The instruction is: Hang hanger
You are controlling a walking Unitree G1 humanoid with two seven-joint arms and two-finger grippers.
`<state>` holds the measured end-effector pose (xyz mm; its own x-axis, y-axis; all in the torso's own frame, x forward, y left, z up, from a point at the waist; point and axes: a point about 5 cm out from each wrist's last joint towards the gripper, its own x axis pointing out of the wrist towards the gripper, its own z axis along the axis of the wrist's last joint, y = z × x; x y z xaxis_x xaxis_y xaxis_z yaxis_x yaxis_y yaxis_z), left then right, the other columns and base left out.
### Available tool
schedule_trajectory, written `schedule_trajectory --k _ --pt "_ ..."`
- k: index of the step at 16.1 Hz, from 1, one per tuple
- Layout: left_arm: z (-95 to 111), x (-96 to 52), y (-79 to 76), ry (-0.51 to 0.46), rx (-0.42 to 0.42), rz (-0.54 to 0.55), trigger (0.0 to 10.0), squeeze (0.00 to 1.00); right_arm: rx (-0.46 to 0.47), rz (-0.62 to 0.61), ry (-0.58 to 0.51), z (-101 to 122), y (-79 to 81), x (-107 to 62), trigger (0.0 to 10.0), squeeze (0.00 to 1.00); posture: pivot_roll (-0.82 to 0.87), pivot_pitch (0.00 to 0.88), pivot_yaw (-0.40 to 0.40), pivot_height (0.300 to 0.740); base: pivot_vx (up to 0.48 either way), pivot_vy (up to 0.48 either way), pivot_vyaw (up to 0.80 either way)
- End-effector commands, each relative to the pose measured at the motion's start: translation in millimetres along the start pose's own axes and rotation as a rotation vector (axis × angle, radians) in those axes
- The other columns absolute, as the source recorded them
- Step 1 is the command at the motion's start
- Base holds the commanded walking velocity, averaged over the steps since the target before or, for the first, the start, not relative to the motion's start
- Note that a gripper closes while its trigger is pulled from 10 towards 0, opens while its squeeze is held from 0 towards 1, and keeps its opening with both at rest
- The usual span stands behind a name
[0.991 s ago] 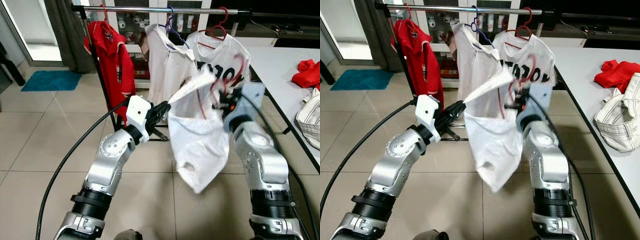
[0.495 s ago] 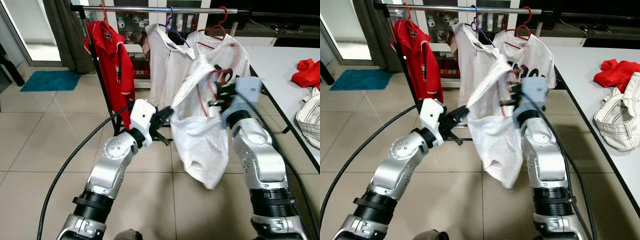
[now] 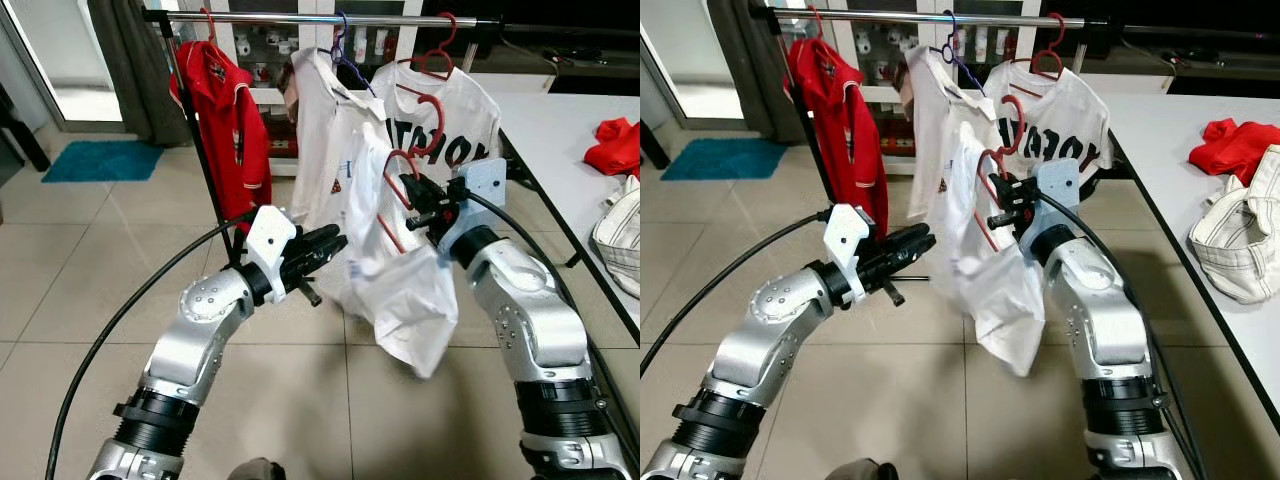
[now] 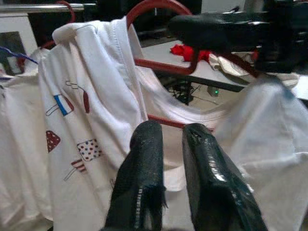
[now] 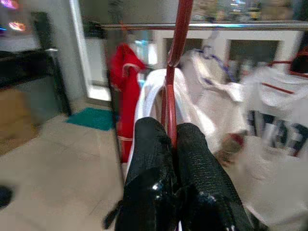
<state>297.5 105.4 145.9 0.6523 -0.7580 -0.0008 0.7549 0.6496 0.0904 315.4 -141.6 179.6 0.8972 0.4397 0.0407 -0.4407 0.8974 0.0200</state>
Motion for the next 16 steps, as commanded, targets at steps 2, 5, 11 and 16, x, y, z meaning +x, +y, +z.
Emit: schedule_trajectory --k 2,5,11,16 --pt "7 -15.3 34.9 0.008 0.06 0.148 10.0 1.0 0.012 0.114 -0.062 15 2.5 -7.3 10.0 0.0 -0.06 0.0 0.022 0.74 0.0 0.0 0.0" --pt "25 -49.2 91.8 0.026 0.149 0.411 10.0 1.0 0.045 0.312 -0.037 20 3.4 -22.3 10.0 0.0 -0.06 0.0 0.018 0.74 0.0 0.0 0.0" --pt "0 -59.1 104.7 0.163 0.145 0.38 10.0 0.0 0.17 0.575 -0.075 37 25.5 -41.4 10.0 0.0 -0.06 0.0 0.025 0.74 0.0 0.0 0.0" --pt "-23 -55.4 103.3 0.194 0.106 0.414 10.0 0.0 0.227 0.651 -0.107 44 39.4 -47.2 10.0 0.0 -0.07 0.0 0.028 0.74 0.0 0.0 0.0"
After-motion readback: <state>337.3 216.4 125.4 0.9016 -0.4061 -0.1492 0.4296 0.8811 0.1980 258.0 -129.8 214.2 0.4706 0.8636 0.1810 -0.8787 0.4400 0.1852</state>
